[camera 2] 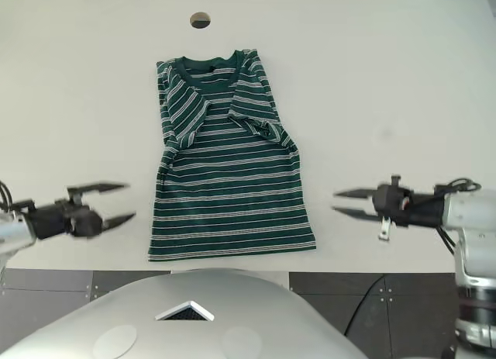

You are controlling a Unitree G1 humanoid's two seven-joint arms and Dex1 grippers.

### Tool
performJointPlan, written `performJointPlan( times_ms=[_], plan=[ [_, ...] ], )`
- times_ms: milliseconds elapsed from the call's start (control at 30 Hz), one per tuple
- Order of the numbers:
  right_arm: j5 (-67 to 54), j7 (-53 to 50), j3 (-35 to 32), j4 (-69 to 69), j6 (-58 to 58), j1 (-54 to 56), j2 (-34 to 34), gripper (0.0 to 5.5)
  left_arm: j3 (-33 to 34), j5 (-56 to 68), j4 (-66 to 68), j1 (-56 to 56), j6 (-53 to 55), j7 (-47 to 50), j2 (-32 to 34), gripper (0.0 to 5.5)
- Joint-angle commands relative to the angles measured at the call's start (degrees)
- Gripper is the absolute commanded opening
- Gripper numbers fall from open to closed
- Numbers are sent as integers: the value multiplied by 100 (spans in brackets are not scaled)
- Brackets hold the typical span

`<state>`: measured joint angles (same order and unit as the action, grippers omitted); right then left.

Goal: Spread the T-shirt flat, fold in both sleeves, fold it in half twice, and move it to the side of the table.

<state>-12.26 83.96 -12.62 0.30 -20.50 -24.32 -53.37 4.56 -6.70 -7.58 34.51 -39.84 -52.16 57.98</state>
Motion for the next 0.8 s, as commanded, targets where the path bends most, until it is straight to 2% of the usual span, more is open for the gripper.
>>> performJointPlan(
  times_ms=[33,200,333,500,800],
  plan=[
    [452,50,113,532,-1540,-165,-290,122,2,-611,444,302,-1224,-66,620,326],
    [720,-124,646,411,-2240,-248,-301,213,-210,-1401,1094,74,-2011,353,649,401],
    [1591,-674,1042,394,-2863,-114,-200,213,-525,-1947,983,-197,-2215,578,458,401],
    [2150,-1220,1445,391,-2990,16,-222,213,-976,-2178,724,-500,-2006,619,338,401],
    [2401,-1820,2075,224,-2888,148,-409,213,-1783,-2184,19,-872,-1295,528,-86,401]
  ],
)
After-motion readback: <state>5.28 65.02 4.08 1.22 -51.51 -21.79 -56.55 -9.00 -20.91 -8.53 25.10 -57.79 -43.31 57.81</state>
